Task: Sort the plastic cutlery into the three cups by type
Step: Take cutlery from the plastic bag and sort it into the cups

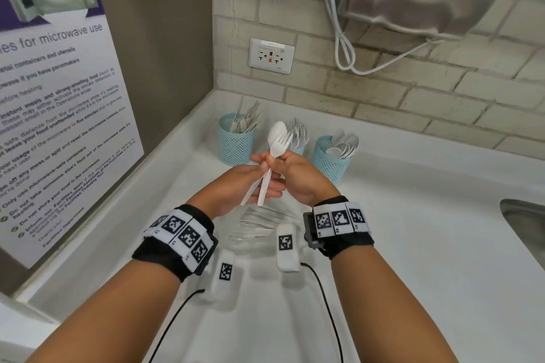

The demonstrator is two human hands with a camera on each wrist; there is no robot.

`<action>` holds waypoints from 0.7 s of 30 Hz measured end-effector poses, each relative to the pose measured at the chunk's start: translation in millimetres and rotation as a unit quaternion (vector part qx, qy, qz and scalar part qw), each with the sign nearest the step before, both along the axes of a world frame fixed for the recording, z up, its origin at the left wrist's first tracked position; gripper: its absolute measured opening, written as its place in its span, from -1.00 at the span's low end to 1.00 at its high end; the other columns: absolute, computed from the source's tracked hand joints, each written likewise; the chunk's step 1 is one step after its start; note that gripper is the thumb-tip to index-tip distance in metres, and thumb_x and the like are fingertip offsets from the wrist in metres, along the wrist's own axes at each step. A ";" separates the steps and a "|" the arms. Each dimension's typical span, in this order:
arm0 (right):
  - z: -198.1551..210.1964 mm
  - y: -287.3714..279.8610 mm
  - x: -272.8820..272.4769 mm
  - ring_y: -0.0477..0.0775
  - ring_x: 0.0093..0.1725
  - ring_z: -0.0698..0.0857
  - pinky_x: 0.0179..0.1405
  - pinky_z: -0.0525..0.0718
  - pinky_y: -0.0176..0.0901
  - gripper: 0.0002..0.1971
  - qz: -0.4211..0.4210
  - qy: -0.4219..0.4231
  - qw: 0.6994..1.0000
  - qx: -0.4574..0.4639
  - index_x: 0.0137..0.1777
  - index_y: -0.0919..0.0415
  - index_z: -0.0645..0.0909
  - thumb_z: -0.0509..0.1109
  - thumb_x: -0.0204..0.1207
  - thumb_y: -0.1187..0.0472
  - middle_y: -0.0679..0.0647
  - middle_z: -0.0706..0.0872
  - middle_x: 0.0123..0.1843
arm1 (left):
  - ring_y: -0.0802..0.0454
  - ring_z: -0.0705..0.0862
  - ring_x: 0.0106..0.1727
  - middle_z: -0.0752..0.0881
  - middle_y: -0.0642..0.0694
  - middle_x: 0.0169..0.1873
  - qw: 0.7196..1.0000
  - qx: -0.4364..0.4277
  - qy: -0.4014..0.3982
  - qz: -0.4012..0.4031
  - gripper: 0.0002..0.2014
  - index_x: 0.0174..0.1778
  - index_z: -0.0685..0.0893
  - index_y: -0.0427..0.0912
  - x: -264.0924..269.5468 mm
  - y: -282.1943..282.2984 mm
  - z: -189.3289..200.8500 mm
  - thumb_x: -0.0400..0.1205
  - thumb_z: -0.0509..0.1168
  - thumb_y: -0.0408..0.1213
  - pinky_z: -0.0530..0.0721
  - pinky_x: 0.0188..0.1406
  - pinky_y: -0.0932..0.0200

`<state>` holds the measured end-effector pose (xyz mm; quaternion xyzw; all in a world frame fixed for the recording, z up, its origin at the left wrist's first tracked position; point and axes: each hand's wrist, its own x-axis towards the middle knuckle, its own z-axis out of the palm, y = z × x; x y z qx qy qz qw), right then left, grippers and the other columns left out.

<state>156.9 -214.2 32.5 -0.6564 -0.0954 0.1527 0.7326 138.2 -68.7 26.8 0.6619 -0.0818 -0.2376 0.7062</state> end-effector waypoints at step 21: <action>-6.7 0.6 5.6 -0.10 -0.37 0.59 -0.44 0.57 -0.35 -0.44 -0.207 -0.001 0.978 -0.013 0.37 0.02 0.27 0.45 0.49 0.35 0.05 0.63 -0.20 | 0.10 0.47 -0.51 0.66 -0.06 -0.31 0.970 0.103 -0.126 0.181 -0.77 0.09 0.57 -0.19 0.4 -12.8 -17.3 0.76 0.06 -0.17 0.41 -0.56 0.38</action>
